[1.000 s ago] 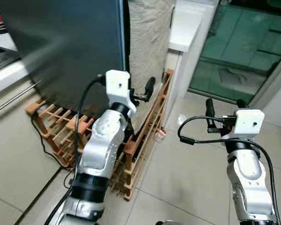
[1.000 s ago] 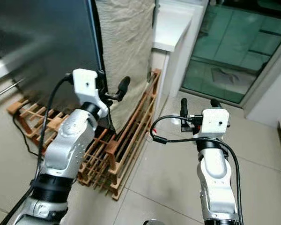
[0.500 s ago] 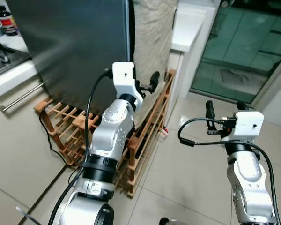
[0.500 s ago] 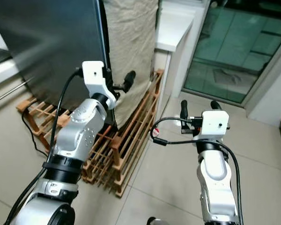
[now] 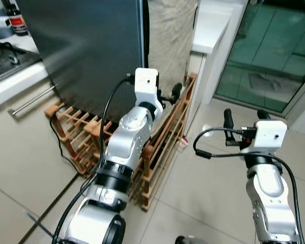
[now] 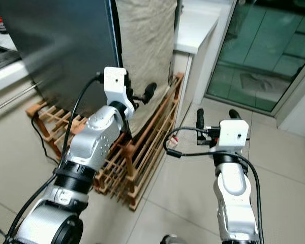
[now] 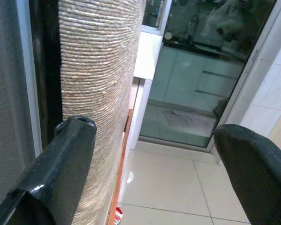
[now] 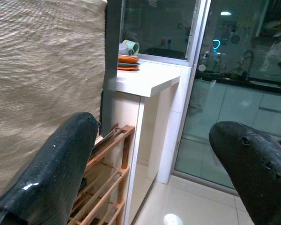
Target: Restocking fridge
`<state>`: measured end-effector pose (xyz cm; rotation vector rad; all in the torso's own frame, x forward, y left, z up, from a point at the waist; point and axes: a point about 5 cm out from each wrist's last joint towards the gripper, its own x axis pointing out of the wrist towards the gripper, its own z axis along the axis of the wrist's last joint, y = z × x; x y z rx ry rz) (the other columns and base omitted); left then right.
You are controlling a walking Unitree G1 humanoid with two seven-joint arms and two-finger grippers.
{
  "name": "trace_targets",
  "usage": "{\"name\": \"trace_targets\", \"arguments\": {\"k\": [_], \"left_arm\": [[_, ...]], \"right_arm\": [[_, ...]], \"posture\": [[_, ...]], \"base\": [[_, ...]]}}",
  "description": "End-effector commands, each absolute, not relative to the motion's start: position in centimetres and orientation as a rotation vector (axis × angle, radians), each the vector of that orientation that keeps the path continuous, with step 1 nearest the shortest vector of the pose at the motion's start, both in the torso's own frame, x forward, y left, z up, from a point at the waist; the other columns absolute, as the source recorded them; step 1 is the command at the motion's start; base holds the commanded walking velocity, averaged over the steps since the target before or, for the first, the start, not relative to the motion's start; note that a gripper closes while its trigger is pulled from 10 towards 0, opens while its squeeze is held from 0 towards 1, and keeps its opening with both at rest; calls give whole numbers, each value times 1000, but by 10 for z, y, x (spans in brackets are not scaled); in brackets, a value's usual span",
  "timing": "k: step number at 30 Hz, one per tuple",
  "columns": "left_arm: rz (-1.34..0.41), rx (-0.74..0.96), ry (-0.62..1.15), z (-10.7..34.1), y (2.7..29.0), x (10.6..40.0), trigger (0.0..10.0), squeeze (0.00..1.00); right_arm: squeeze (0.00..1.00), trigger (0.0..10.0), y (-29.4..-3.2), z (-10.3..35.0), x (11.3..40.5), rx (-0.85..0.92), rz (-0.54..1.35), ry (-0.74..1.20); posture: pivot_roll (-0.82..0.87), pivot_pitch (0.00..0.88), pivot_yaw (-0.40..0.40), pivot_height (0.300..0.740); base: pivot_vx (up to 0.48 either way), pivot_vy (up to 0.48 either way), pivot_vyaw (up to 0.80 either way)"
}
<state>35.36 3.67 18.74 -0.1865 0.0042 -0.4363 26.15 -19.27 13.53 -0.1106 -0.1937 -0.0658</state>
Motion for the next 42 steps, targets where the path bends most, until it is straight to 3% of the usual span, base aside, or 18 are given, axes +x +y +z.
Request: {"name": "trace_targets", "arguments": {"k": [1, 6, 9, 13, 21, 33, 42], "left_arm": [[-486, -180, -96, 211, 32, 352, 10000, 0], [-454, -147, -214, 209, 76, 327, 10000, 0], [-313, -145, -247, 201, 110, 313, 10000, 0], [-168, -168, -217, 183, 134, 303, 10000, 0], [-184, -105, -133, 163, 129, 305, 10000, 0], [-212, -84, -139, 168, 121, 315, 10000, 0], [-163, -125, -162, 177, 133, 310, 10000, 0]], "right_arm": [[0, 10000, -192, 142, 261, -125, -72, -221], [0, 10000, -200, 153, 244, -128, -128, -270], [0, 10000, -201, 155, 232, -136, -139, -287], [0, 10000, -206, 148, 230, -100, -183, -268], [0, 10000, -200, 148, 246, -115, -152, -265], [0, 10000, -201, 148, 260, -121, -139, -253], [0, 10000, -194, 145, 263, -114, -90, -254]], "posture": [[-175, 0, 26, 740], [-161, 0, 23, 740], [-149, 0, 22, 740], [-126, 0, 15, 740], [-121, 0, 5, 740], [-133, 0, 17, 740], [-112, 0, 2, 740]], "base": [[0, 0, 0], [0, 0, 0], [0, 0, 0], [0, 0, 0], [0, 0, 0], [0, 0, -790], [0, 0, -710]]}}
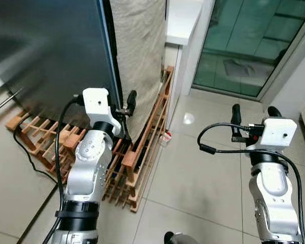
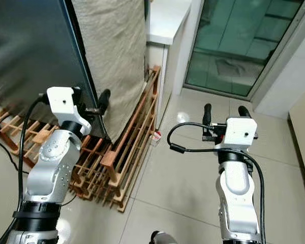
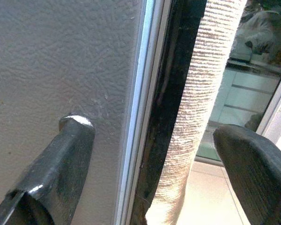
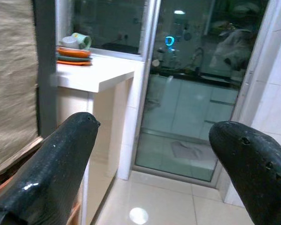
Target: Restocking fridge
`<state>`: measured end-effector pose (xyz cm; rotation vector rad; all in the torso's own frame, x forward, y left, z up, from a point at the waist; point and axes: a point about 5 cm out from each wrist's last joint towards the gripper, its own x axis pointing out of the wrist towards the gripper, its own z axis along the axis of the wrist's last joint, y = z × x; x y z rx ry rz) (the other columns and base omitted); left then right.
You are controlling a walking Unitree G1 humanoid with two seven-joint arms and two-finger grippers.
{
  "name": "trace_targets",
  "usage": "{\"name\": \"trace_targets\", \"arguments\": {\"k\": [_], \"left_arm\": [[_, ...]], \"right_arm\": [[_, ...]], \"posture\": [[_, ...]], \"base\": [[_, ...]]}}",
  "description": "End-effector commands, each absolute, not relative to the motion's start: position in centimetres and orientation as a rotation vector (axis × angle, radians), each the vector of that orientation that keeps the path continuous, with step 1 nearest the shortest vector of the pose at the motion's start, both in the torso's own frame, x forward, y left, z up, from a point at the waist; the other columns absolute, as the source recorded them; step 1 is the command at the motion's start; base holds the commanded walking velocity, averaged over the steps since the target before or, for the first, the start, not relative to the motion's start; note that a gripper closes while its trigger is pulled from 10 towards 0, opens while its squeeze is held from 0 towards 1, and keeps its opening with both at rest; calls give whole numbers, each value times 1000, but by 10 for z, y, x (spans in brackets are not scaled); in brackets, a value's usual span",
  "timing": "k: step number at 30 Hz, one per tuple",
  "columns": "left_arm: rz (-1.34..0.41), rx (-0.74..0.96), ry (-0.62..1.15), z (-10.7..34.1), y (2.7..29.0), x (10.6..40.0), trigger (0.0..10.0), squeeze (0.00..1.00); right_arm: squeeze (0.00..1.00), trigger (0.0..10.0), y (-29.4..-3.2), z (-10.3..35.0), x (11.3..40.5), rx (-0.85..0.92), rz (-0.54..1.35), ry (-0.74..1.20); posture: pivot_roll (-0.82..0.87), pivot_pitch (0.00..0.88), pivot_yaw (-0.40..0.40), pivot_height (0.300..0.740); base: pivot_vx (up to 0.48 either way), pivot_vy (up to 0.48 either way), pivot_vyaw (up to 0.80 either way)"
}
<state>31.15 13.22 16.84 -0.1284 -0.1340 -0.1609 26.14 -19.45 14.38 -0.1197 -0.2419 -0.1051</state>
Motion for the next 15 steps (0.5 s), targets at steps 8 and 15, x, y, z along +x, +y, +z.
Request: {"name": "trace_targets", "arguments": {"k": [8, 15], "left_arm": [[-206, -89, -210, 194, 132, 301, 10000, 0], [-307, -80, -204, 207, 122, 284, 10000, 0]], "right_arm": [[0, 10000, -192, 147, 266, -120, -80, -257], [0, 10000, -194, 145, 264, -125, -76, -253]], "posture": [[-92, 0, -11, 740], [-85, 0, -14, 740]], "base": [[0, 0, 0], [0, 0, 0]]}}
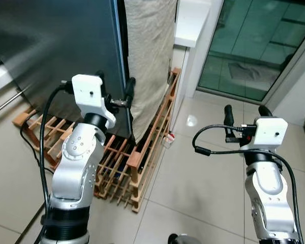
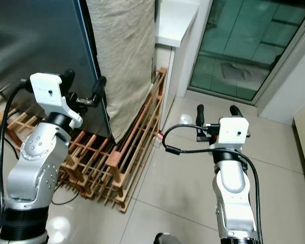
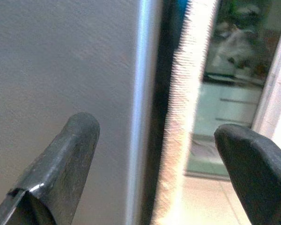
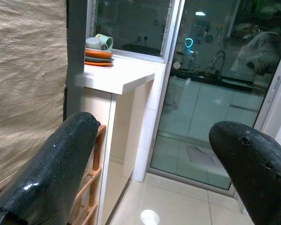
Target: Restocking fridge
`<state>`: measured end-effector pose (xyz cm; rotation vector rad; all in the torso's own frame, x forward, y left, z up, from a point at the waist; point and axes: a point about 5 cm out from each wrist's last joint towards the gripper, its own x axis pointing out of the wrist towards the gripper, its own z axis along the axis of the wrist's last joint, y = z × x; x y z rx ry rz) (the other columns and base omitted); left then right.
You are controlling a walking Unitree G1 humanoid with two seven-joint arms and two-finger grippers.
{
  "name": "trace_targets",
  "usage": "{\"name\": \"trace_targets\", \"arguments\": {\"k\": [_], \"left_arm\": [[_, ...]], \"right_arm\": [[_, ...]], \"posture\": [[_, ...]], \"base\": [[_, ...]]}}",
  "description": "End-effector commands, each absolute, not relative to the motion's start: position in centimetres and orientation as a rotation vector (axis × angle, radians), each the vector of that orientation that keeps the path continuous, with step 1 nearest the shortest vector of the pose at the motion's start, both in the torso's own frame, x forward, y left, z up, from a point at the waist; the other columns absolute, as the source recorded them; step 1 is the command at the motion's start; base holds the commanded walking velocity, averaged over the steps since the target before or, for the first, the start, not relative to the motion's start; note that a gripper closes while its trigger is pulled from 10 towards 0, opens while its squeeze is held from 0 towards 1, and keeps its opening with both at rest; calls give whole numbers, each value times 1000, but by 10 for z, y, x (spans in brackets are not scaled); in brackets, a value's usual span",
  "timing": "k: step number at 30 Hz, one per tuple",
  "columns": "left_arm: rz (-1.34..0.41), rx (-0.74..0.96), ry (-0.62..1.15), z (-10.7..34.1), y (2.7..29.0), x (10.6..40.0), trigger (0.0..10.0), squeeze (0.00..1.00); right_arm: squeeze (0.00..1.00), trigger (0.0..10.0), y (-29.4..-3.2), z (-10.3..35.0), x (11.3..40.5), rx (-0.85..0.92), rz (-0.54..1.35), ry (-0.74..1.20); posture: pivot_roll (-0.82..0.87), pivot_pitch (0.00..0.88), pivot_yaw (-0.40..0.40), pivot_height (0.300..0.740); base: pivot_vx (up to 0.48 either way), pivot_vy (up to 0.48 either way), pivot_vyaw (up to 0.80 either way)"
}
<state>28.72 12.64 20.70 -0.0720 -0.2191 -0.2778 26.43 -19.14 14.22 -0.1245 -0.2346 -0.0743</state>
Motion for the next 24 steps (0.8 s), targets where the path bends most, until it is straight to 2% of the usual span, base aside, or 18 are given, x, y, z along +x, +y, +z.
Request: {"name": "trace_targets", "arguments": {"k": [1, 8, 24], "left_arm": [[-307, -80, -204, 207, 122, 284, 10000, 0], [-326, -130, -160, 202, 112, 284, 10000, 0], [-356, -176, -120, 199, 93, 307, 10000, 0]], "right_arm": [[0, 10000, -194, 145, 264, -125, -76, -253], [0, 10000, -193, 148, 263, -111, -78, -265], [0, 10000, -193, 148, 262, -107, -69, -263]], "posture": [[-85, 0, -14, 740], [-93, 0, -15, 740], [-121, 0, -2, 740]], "base": [[0, 0, 0], [0, 0, 0], [0, 0, 0]]}}
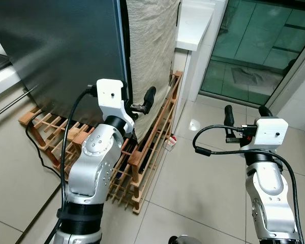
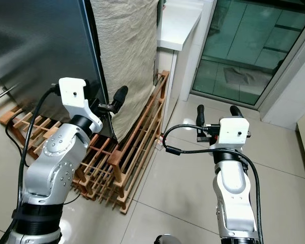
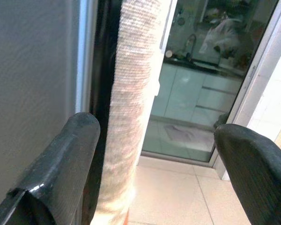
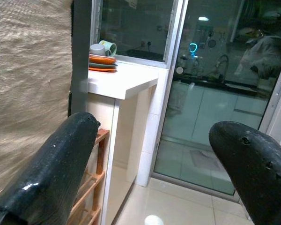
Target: Restocking fridge
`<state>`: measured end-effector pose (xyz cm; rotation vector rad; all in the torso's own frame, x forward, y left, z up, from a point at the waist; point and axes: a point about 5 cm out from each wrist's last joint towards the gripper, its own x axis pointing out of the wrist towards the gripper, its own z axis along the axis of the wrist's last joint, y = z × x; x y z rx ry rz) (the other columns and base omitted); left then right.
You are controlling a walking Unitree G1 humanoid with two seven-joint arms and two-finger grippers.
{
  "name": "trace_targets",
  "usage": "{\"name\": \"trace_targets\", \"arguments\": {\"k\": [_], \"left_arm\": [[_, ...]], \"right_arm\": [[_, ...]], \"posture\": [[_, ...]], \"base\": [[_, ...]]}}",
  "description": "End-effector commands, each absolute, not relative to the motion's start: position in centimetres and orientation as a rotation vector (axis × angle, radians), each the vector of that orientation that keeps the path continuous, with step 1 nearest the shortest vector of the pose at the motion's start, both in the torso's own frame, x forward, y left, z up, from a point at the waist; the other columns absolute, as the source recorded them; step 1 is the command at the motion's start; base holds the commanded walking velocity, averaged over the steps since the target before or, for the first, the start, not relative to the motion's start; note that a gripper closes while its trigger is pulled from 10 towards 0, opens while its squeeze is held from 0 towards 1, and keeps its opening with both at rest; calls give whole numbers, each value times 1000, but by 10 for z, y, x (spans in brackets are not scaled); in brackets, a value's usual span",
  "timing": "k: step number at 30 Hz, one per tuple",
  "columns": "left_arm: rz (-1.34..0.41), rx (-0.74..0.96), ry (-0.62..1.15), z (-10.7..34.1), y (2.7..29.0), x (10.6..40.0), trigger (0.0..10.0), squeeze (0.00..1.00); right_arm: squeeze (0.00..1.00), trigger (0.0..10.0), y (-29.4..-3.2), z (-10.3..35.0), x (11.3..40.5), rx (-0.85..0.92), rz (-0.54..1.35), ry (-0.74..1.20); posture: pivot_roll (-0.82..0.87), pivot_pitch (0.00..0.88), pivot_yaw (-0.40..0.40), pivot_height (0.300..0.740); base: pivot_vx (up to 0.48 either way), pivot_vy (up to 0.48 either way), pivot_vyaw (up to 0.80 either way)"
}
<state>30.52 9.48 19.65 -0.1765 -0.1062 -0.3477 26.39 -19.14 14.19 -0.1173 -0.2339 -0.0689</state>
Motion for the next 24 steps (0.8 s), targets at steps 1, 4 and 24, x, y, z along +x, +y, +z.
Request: {"name": "trace_targets", "arguments": {"k": [1, 4, 24], "left_arm": [[-358, -181, -118, 199, 91, 308, 10000, 0], [-358, -192, -113, 200, 89, 313, 10000, 0], [-354, -297, -68, 206, 69, 339, 10000, 0]], "right_arm": [[0, 10000, -193, 148, 262, -107, -69, -261], [0, 10000, -192, 148, 262, -106, -69, -260], [0, 10000, -188, 148, 263, -102, -70, -263]], "posture": [[-121, 0, -2, 740], [-125, 0, 2, 740], [-134, 0, 13, 740]], "base": [[0, 0, 0], [0, 0, 0], [0, 0, 0]]}}
